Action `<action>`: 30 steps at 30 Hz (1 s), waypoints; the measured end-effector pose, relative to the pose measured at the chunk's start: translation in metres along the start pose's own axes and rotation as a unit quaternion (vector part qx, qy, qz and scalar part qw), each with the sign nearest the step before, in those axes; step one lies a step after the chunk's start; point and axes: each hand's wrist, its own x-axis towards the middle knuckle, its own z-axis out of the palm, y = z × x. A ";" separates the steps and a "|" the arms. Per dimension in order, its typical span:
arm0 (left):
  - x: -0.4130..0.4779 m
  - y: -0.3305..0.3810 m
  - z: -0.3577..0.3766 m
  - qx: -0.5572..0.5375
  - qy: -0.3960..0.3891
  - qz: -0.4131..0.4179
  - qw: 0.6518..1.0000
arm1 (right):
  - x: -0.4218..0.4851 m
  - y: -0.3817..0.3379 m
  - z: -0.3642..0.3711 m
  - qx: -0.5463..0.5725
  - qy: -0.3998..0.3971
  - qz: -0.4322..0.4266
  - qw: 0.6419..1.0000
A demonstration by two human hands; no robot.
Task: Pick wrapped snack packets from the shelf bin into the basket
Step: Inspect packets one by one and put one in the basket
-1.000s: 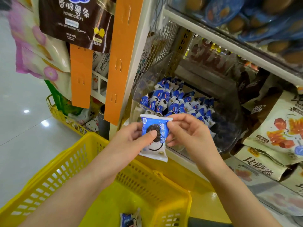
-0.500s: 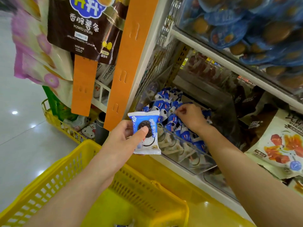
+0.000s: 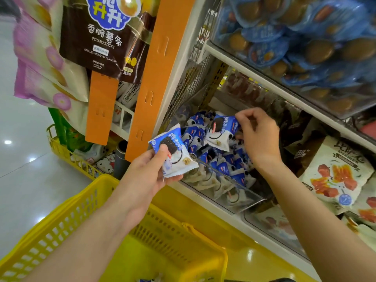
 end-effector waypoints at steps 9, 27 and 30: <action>-0.008 -0.007 0.006 -0.121 -0.046 -0.124 0.984 | -0.063 -0.019 0.005 0.165 -0.197 0.133 0.957; -0.014 -0.008 0.011 0.000 -0.090 -0.129 0.988 | -0.057 -0.034 0.007 0.137 -0.251 0.148 0.947; -0.010 -0.006 0.009 -0.072 -0.061 -0.120 0.988 | -0.039 -0.027 0.003 0.205 -0.157 0.172 0.951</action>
